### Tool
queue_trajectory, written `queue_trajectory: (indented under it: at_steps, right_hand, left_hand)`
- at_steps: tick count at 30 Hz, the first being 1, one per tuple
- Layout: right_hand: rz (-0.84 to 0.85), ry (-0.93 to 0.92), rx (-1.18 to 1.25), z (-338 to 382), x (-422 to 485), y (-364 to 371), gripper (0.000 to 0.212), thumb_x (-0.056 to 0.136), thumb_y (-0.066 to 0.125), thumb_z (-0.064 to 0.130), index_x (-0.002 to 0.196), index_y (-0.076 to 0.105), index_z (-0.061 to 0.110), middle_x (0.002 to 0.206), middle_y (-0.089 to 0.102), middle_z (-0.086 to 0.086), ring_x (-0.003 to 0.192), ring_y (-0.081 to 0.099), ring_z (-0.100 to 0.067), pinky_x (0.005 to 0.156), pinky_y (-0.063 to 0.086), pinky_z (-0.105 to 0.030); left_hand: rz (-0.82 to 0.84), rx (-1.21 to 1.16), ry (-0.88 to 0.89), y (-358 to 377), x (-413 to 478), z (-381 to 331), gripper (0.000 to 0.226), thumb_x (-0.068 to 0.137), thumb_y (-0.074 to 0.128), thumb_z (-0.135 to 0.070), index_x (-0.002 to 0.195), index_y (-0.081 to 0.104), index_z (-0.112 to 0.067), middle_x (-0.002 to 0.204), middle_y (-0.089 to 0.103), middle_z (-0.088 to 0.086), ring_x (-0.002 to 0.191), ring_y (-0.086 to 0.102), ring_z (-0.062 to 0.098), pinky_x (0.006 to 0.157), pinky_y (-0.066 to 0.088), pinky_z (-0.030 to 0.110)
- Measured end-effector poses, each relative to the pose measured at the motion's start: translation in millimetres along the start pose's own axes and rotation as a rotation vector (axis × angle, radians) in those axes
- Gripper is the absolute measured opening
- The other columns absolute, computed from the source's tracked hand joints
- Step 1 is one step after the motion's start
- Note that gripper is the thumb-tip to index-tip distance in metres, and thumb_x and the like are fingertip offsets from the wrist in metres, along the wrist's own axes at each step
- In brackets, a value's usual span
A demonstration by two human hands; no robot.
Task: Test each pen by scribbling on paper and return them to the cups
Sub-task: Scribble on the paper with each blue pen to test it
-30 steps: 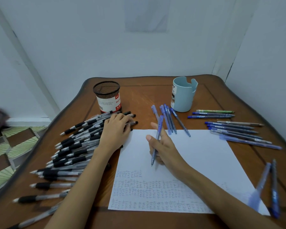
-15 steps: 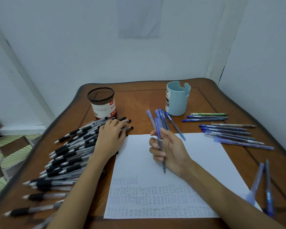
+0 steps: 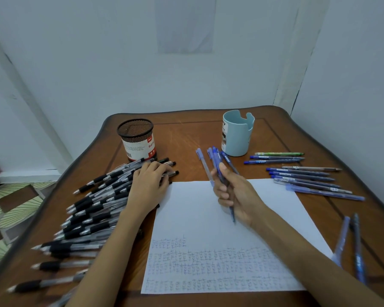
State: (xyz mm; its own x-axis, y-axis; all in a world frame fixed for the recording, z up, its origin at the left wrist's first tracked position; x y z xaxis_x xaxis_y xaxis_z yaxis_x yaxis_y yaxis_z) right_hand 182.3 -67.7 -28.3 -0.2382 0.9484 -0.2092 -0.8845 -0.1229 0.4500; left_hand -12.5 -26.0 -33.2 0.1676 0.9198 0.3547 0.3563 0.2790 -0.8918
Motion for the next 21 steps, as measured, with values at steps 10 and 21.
queue_trajectory:
  at_steps: [10,21]
  right_hand:
    - [-0.436,-0.193,-1.085,50.2,63.1,-19.1,0.029,0.091,0.059,0.032,0.107,0.068,0.009,0.105,0.067,-0.011,0.101,0.061,-0.027,0.081,0.049,-0.038]
    - [-0.708,-0.223,-1.769,73.3,45.2,-85.7,0.029,0.096,0.052,0.019,0.123,0.060,0.025,0.124,0.052,-0.009,0.120,0.041,-0.027,0.092,0.041,-0.038]
  left_hand:
    - [0.011,0.009,-0.007,0.4,0.0,-0.3,0.026,0.098,0.044,-0.020,0.120,0.058,-0.024,0.122,0.054,-0.004,0.120,0.040,0.017,0.095,0.029,0.032]
    - [-0.002,0.001,-0.009,0.6,-0.2,0.1,0.026,0.097,0.045,-0.019,0.119,0.059,-0.022,0.120,0.056,-0.002,0.120,0.041,0.019,0.095,0.030,0.035]
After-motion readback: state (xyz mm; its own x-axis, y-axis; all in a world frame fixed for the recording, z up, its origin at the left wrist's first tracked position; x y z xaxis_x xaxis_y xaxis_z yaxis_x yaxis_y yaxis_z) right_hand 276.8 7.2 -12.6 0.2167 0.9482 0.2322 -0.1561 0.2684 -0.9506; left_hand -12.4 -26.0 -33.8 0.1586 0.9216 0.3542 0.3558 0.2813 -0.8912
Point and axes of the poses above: each hand's wrist, its own x-axis towards the middle knuckle, its own y-axis out of the palm, z = x × y, the point moved 4 cm from there along x, towards the middle knuckle
